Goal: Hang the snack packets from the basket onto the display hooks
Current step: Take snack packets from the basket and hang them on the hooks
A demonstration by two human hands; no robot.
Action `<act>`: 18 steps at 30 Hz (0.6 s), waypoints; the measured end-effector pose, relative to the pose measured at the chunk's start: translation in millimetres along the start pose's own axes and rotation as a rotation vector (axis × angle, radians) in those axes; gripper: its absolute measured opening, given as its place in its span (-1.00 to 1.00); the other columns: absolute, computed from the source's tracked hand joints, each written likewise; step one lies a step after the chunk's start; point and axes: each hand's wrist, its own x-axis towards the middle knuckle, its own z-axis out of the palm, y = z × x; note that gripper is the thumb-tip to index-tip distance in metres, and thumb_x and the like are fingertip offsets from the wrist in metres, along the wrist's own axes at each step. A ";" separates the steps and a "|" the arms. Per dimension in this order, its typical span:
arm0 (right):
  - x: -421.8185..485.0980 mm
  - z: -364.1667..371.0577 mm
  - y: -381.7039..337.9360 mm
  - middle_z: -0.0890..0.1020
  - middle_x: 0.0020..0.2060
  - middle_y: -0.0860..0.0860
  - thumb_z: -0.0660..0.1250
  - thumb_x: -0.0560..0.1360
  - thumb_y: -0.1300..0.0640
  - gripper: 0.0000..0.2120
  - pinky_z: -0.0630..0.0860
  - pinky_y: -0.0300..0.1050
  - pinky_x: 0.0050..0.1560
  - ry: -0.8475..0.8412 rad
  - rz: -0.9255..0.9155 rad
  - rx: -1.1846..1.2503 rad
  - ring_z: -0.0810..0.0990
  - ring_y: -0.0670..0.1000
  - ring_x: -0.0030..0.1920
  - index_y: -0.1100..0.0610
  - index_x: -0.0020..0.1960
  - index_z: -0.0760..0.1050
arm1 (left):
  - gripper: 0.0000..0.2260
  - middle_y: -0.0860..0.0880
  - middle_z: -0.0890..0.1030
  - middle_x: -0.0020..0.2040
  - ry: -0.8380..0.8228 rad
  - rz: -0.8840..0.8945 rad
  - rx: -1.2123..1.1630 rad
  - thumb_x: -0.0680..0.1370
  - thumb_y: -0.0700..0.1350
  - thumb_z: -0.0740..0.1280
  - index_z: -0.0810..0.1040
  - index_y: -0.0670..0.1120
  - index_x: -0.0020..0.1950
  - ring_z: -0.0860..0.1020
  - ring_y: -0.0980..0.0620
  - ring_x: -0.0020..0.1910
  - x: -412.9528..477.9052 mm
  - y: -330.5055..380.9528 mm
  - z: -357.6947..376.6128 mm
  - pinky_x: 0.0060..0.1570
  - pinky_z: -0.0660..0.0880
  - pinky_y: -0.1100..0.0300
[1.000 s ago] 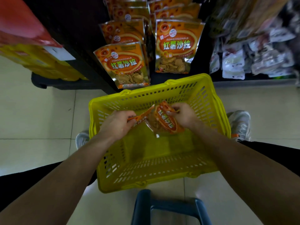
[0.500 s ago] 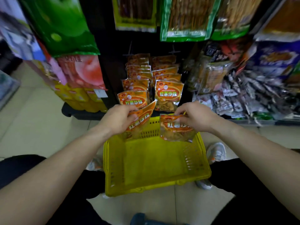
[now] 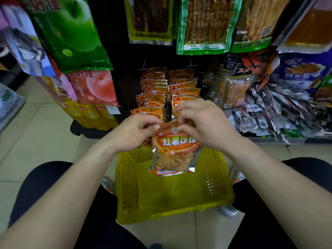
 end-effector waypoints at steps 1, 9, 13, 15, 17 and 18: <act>0.2 4.1 1.3 0.64 -0.07 -0.07 0.48 0.45 -0.06 -0.79 0.44 0.05 0.04 -0.037 0.012 0.013 0.60 0.08 -0.02 0.04 -0.16 0.54 | -0.84 -0.02 0.70 -0.08 -0.011 -0.011 -0.011 0.65 -0.11 0.29 0.66 0.08 0.03 0.65 -0.12 -0.06 2.4 -1.2 0.7 -0.02 0.60 -0.17; 16.3 22.5 20.7 0.64 -0.22 -0.14 0.50 0.39 -0.17 -0.77 0.40 -0.08 -0.20 -0.051 0.209 0.086 0.60 0.03 -0.13 -0.06 -0.14 0.56 | -0.79 0.08 0.67 -0.12 0.000 -0.053 -0.120 0.64 0.04 0.24 0.64 0.09 -0.08 0.62 0.06 -0.06 26.4 -8.8 4.2 0.09 0.54 -0.01; 20.3 32.3 30.4 0.57 -0.34 -0.15 0.53 0.32 -0.21 -0.70 0.43 -0.07 -0.25 -0.031 0.301 0.138 0.57 0.01 -0.18 -0.10 -0.20 0.46 | -0.71 0.09 0.68 -0.08 0.016 -0.027 -0.096 0.44 0.28 0.39 0.66 0.12 -0.02 0.65 0.13 -0.09 34.5 -7.9 8.0 -0.06 0.61 0.05; 22.0 36.5 33.4 0.56 -0.35 -0.13 0.50 0.30 -0.25 -0.63 0.45 -0.04 -0.27 -0.006 0.322 0.156 0.57 0.04 -0.19 -0.10 -0.21 0.37 | -0.62 0.08 0.69 -0.05 0.013 -0.021 -0.058 0.39 0.33 0.45 0.66 0.11 0.03 0.67 0.12 -0.07 37.7 -9.2 9.2 -0.04 0.62 0.01; 23.9 40.0 35.9 0.55 -0.36 -0.11 0.43 0.27 -0.30 -0.60 0.46 -0.02 -0.30 -0.001 0.330 0.164 0.57 0.03 -0.22 -0.09 -0.18 0.30 | -0.62 0.14 0.68 -0.04 0.015 -0.030 -0.049 0.40 0.35 0.41 0.66 0.12 0.04 0.65 0.19 -0.04 40.5 -9.9 9.3 -0.03 0.59 0.12; 24.9 41.2 36.9 0.52 -0.38 -0.11 0.42 0.26 -0.31 -0.58 0.44 -0.02 -0.34 0.000 0.340 0.170 0.55 0.01 -0.27 -0.09 -0.17 0.28 | -0.66 0.16 0.68 -0.05 0.025 -0.035 -0.032 0.42 0.32 0.41 0.66 0.13 0.03 0.63 0.23 -0.04 41.5 -11.2 9.8 -0.04 0.58 0.19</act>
